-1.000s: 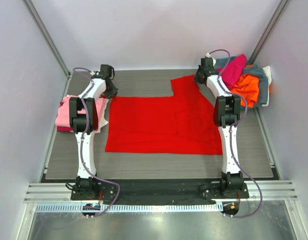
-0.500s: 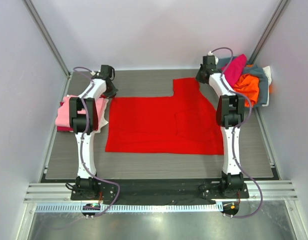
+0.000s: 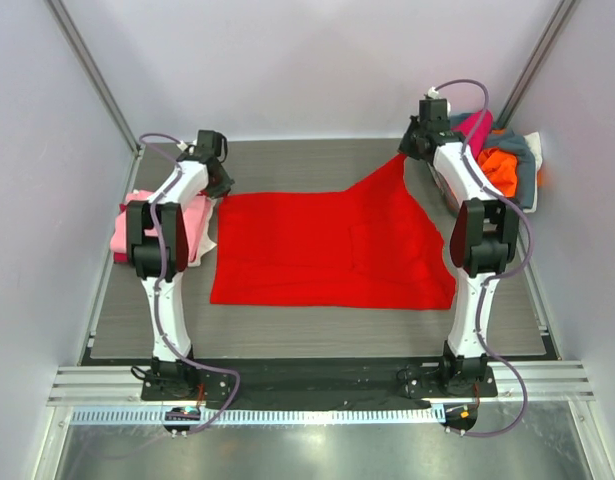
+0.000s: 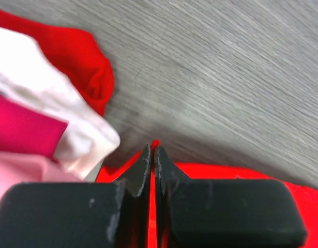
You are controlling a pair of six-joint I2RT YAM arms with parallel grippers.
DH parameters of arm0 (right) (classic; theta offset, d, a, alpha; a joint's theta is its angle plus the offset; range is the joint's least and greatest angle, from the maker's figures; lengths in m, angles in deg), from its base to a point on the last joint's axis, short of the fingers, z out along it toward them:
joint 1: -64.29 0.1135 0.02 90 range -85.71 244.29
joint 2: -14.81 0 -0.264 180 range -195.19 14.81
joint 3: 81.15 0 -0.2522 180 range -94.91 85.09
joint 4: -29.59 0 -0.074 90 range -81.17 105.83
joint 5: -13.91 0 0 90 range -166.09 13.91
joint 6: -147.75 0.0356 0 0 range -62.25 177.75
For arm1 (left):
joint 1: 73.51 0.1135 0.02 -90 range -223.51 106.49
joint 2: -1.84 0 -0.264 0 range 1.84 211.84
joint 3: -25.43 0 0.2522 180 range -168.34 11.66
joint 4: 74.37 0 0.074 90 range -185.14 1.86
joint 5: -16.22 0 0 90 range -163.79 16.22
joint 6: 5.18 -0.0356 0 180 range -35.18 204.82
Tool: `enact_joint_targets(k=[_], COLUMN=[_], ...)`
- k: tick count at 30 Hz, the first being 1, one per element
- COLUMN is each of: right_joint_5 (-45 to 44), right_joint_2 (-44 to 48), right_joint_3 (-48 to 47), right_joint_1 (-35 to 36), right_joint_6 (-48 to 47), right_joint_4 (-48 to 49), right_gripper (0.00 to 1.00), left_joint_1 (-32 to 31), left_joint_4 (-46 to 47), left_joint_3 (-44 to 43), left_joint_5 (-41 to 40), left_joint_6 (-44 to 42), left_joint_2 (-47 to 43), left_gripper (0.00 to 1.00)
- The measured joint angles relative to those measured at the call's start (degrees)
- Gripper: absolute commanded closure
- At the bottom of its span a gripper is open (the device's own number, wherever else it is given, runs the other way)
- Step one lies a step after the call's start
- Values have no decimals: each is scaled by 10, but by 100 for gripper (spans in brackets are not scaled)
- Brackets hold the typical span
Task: Fold and stack the t-shirts
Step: Fold the tshirt
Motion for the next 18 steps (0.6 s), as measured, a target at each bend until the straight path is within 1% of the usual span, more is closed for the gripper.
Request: enact_joint_targets(k=[4, 11, 18], right_joint_5=[3, 2, 1], right_joint_2=[44, 141, 243], right_joint_3=[54, 177, 269], right_joint_1=[0, 0, 0], right_joint_6=[-1, 1, 5], right_joint_4=[0, 9, 23], right_gripper=[99, 99, 99], left_joint_1=[0, 0, -2], left_joint_4=[10, 47, 83], left_joint_3=[32, 104, 177], left_joint_5=[-3, -4, -9], left_joint_6=[0, 0, 0], left_joint_2=[-43, -121, -166], left_gripper=[100, 100, 100])
